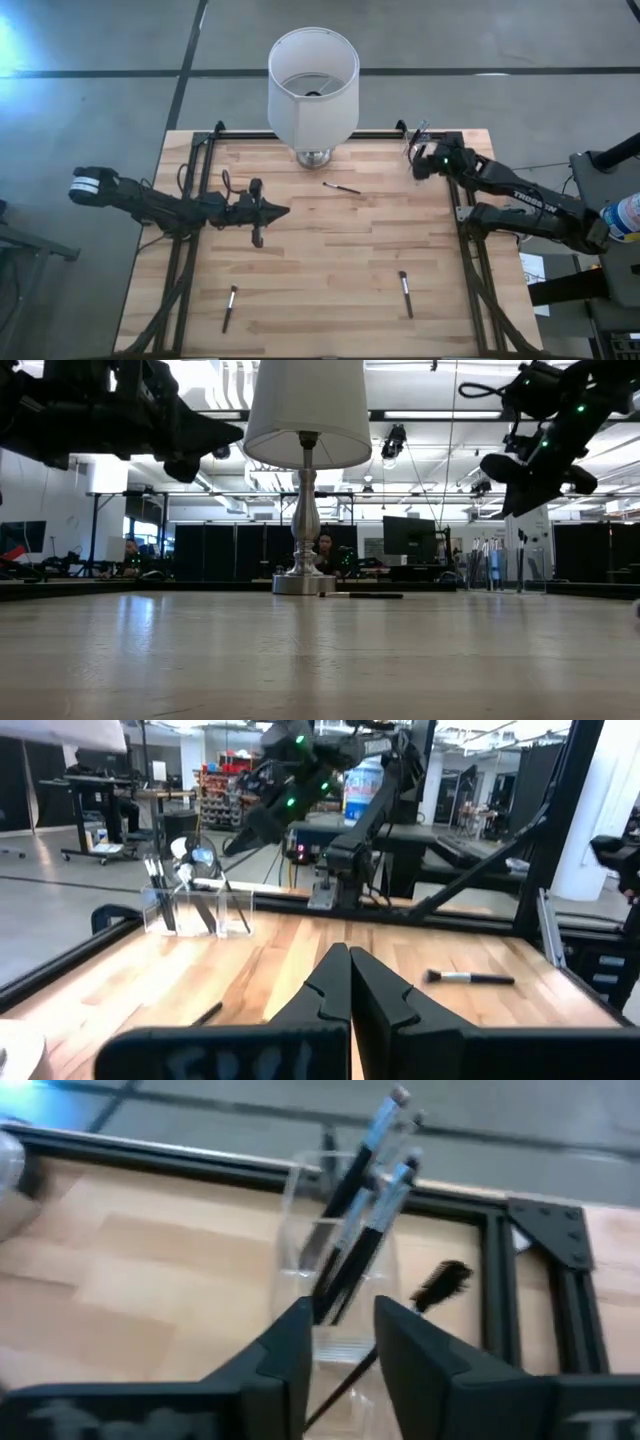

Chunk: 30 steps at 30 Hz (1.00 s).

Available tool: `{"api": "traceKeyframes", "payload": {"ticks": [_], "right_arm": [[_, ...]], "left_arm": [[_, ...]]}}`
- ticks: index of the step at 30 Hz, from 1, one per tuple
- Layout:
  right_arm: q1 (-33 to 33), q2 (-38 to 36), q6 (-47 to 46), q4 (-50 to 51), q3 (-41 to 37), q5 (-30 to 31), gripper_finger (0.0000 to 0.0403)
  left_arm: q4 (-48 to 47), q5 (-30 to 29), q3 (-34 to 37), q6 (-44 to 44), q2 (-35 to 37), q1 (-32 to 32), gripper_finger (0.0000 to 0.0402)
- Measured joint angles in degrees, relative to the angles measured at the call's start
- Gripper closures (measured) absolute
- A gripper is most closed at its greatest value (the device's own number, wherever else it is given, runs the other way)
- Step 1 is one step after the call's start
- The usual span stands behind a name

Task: Put items in baskets/containers
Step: Put the powder brush into the transparent organizer

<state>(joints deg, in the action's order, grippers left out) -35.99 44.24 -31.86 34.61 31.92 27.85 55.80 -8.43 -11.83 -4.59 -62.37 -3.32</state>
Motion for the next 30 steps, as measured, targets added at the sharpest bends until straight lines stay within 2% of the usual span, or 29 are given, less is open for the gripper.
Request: {"api": "traceKeyframes", "payload": {"ticks": [7,12,16,22,25,30], "right_arm": [[15.9,-3.1,-4.3,-4.0,-5.8,7.3,0.0388],[30.9,-2.5,-4.6,-10.8,-8.3,9.8,0.0390],[44.2,0.0,-10.5,-11.2,-6.7,11.4,0.0390],[60.2,10.2,-26.8,-3.7,-0.8,12.9,0.0390],[65.5,17.8,-36.7,2.8,3.9,12.4,0.0390],[72.1,30.7,-51.6,11.3,13.7,7.2,0.0387]], "left_arm": [[0.2,-0.3,4.0,-1.5,-1.0,0.2,0.0401],[2.6,-0.7,6.9,-4.0,-3.1,0.2,0.0401],[3.6,-0.7,8.3,-5.9,-5.1,0.2,0.0401],[3.8,-0.7,8.6,-6.6,-8.6,0.2,0.0401],[3.8,-0.7,8.3,-6.5,-10.0,0.2,0.0401],[3.9,-0.7,8.0,-6.4,-11.2,0.2,0.0401]]}}
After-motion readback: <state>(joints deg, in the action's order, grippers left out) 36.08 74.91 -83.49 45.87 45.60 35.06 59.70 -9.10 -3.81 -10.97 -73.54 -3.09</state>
